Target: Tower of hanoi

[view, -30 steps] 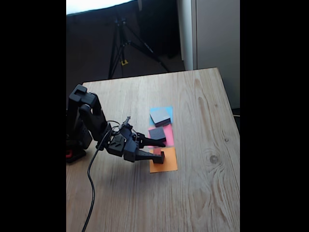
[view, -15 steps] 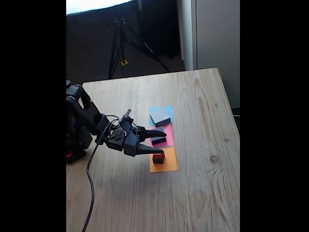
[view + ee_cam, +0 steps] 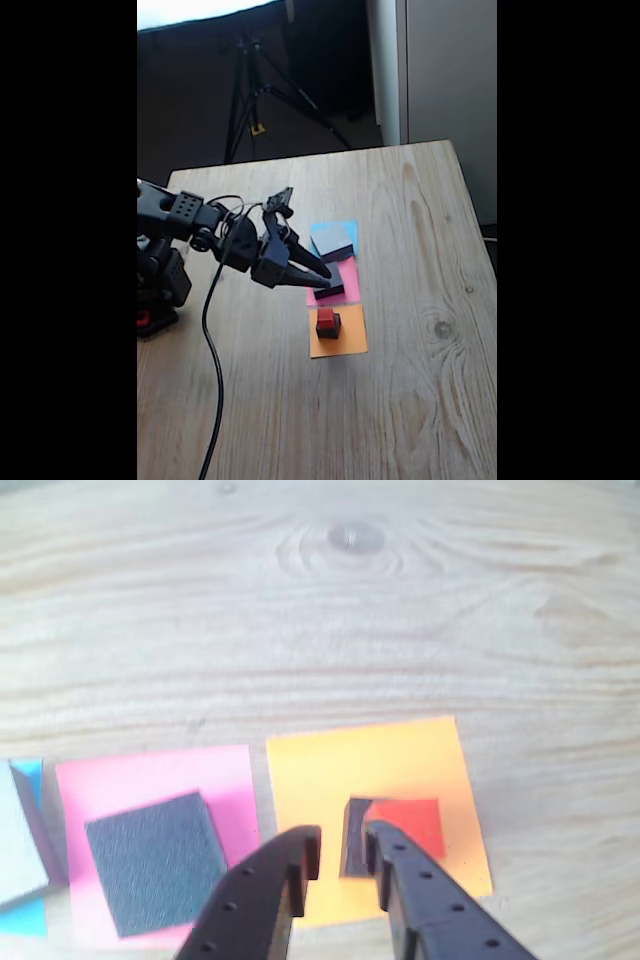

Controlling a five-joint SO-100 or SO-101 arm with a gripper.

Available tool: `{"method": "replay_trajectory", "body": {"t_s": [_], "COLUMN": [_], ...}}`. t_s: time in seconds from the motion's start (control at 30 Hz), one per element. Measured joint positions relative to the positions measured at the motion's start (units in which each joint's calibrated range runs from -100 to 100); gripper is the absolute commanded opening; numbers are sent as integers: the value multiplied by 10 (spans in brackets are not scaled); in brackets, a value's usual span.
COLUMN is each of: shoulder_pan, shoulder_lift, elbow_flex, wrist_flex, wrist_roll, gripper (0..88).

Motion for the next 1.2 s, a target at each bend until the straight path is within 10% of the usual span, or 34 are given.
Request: {"method": "replay_trajectory", "body": {"t_s": [0.63,0.77,1.2], "shoulder_pan": [-112,-132,-123], "shoulder_lift": [-82,-87,-169], "elbow_flex": [-510,-574,-399], "wrist_flex": [701,717,645], "wrist_roll": [-5,-57,-7], "gripper": [7,7,160]}}
